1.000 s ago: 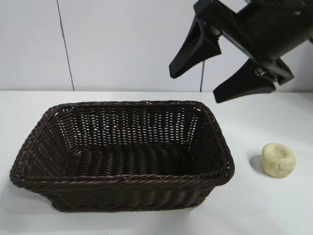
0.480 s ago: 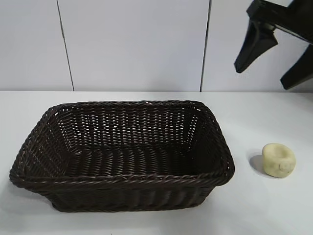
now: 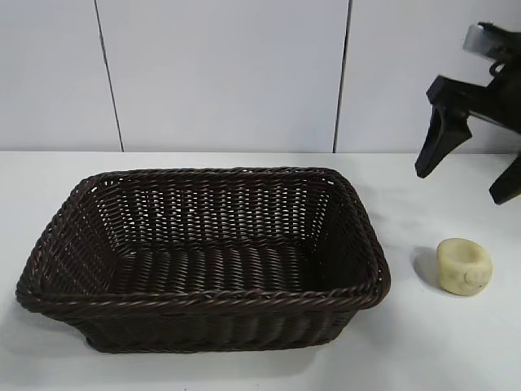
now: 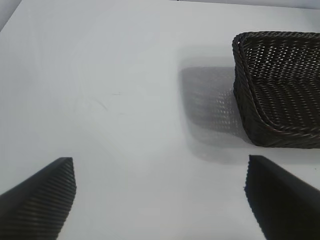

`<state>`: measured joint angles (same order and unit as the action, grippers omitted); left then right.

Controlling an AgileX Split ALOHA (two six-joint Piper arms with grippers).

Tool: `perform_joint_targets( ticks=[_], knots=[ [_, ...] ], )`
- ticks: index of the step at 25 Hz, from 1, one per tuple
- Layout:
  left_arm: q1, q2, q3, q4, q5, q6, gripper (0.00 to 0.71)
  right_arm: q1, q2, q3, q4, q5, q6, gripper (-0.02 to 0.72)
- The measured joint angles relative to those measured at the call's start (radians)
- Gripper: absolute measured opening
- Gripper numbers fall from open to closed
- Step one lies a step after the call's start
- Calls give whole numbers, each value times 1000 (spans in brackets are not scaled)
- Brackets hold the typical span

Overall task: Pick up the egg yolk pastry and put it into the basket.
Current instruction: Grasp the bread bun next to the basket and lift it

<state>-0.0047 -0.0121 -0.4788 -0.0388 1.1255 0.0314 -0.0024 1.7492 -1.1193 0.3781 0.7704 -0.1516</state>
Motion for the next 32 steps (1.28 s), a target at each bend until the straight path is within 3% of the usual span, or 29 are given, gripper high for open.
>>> perform_joint_targets(
  ticks=[10,16,22,27,29,32],
  knots=[
    [0,0,0,0,0,0,664,0,151,0,2,-14,0,624],
    [0,0,0,0,0,0,664,0,161,0,-47,-32,36,603],
    [0,0,0,0,0,0,664,0,164,0,-149,-32,135,399],
    [0,0,0,0,0,0,664,0,164,0,-171,-21,152,105],
    [0,0,0,0,0,0,664,0,164,-1,-171,-10,152,51],
    [0,0,0,0,0,0,664,0,159,-1,-171,4,152,31]
  ],
)
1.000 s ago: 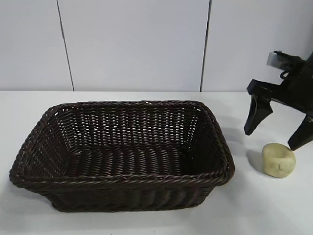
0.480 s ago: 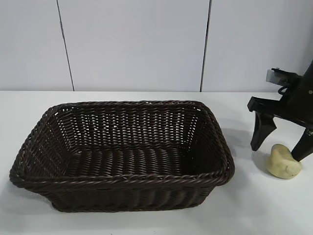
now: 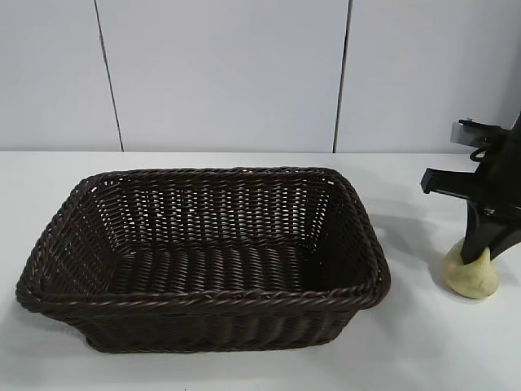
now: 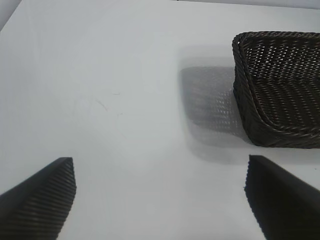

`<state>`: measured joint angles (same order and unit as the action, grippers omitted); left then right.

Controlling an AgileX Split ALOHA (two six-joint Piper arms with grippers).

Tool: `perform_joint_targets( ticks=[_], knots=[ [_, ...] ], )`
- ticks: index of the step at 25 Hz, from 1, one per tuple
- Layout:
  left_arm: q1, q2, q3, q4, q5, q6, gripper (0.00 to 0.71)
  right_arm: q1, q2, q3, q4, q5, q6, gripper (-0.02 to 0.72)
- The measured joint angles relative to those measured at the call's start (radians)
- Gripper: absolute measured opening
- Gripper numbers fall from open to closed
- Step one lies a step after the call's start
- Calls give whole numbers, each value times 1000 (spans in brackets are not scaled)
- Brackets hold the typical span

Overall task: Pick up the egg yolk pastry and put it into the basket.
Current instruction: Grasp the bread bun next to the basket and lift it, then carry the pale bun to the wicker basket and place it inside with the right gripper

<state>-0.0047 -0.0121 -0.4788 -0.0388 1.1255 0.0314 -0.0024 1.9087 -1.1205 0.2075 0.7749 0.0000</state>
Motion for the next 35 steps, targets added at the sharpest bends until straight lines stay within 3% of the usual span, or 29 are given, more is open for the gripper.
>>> perform_joint_targets(
  ticks=[8,16,19,24,27,35],
  knots=[
    [0,0,0,0,0,0,664,0,-203,0,-4,67,-12,24],
    [0,0,0,0,0,0,664,0,-410,0,70,97,-25,24],
    [0,0,0,0,0,0,664,0,-416,0,127,110,-48,23],
    [0,0,0,0,0,0,664,10,-416,0,319,111,-134,23],
    [0,0,0,0,0,0,664,81,-416,0,386,73,-178,22],
    [0,0,0,0,0,0,664,369,-355,0,442,-73,-184,22]
  ],
)
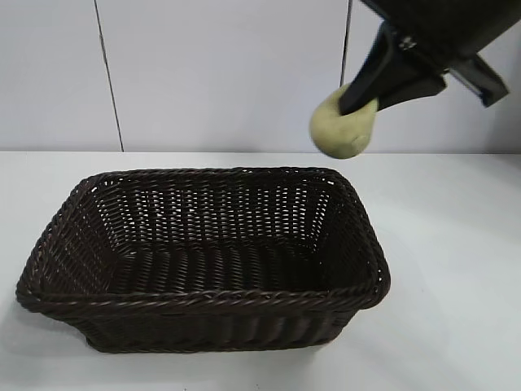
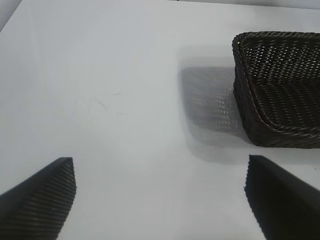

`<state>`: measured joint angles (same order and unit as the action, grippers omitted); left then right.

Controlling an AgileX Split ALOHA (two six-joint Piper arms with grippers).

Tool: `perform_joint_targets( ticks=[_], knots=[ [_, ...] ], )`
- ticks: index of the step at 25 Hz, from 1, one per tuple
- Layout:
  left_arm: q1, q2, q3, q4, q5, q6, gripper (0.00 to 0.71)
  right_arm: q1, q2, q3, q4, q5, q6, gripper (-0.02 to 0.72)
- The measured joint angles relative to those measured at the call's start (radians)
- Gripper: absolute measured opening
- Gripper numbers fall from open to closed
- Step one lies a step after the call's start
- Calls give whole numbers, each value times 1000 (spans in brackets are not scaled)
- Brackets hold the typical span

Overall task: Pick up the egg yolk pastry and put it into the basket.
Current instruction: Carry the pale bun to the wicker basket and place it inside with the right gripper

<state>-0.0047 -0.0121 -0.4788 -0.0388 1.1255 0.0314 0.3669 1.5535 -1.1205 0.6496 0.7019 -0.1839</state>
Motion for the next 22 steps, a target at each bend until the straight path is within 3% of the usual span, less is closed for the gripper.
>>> perform_joint_targets(
  ticks=[8,14,22],
  knots=[
    [0,0,0,0,0,0,664,205,122,0,28,-175,3,22],
    [0,0,0,0,0,0,664,219,194,0,34,-260,23,22],
    [0,0,0,0,0,0,664,219,305,0,39,-308,30,32]
  ],
)
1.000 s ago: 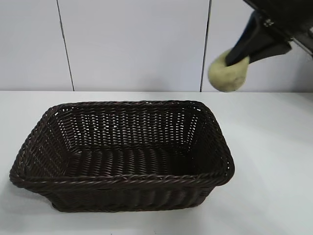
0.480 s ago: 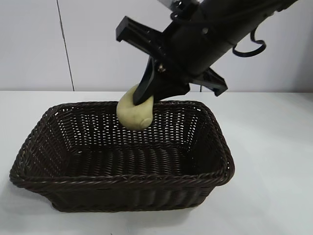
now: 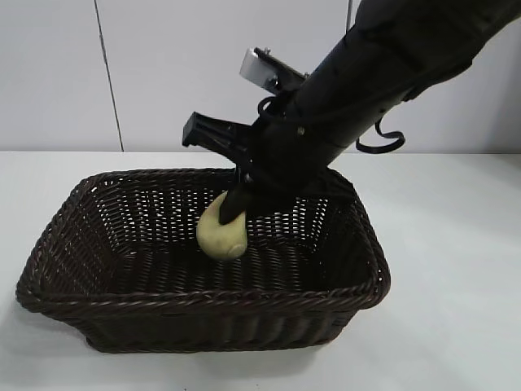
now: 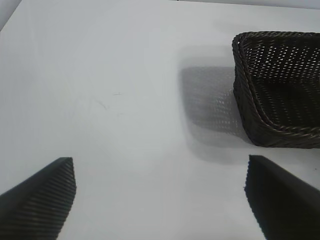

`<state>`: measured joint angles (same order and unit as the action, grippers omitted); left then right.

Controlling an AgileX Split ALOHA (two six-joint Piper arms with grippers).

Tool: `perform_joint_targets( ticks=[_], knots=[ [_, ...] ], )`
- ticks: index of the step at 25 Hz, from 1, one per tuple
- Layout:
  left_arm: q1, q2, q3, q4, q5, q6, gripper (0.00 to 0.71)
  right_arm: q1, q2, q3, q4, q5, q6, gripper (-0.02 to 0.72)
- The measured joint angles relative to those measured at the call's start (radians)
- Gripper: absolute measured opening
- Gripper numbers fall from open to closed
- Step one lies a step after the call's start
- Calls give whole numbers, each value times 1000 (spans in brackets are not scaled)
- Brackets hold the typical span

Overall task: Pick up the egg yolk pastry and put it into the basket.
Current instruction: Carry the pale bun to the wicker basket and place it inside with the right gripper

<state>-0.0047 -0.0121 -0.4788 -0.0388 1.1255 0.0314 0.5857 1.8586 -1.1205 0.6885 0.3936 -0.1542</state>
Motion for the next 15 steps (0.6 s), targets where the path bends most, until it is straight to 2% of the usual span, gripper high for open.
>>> perform_joint_targets(
  ticks=[2,7,8,11,15],
  knots=[
    [0,0,0,0,0,0,664,0,7,0,0,0,0,85],
    [0,0,0,0,0,0,664,0,5,0,18,7,0,418],
    [0,0,0,0,0,0,664,0,5,0,23,9,0,456],
    [0,0,0,0,0,0,664,0,-5,0,26,31,0,509],
    [0,0,0,0,0,0,664,0,-50,-1,26,56,0,519]
  ],
)
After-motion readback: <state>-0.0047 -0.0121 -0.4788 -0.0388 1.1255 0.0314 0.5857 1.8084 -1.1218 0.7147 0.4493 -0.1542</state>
